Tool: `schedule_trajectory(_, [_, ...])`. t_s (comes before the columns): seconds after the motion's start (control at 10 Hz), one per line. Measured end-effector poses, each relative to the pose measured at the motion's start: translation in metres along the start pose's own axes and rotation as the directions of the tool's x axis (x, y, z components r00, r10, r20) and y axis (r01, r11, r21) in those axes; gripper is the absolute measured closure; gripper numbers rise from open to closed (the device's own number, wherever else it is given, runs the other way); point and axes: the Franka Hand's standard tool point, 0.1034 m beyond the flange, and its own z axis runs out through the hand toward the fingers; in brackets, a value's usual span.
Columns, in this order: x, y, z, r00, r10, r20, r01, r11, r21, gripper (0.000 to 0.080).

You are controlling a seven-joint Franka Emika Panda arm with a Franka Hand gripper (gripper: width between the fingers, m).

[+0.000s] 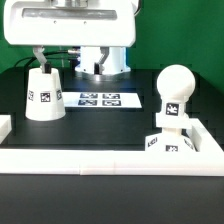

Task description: Assemble lamp

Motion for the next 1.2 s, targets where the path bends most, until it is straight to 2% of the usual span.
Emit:
schedule_trajectory(0.2, [-0.013,-0.001,0.002,1.000,0.001,0.009,-0.001,1.000,0.003,0.0101])
schedule_trajectory(0.4, [-0.051,0.001,0.003,1.000,0.016,0.022,-0.016,1.000,0.014,0.0101])
schedule_trajectory(0.8, [-0.095,0.011,0.005,0.999,0.028,0.029,-0.029,0.999,0.025,0.0101])
schedule_trajectory(1.2, [-0.113,0.008,0.009,0.998,0.031,0.050,-0.033,0.999,0.034,0.0101])
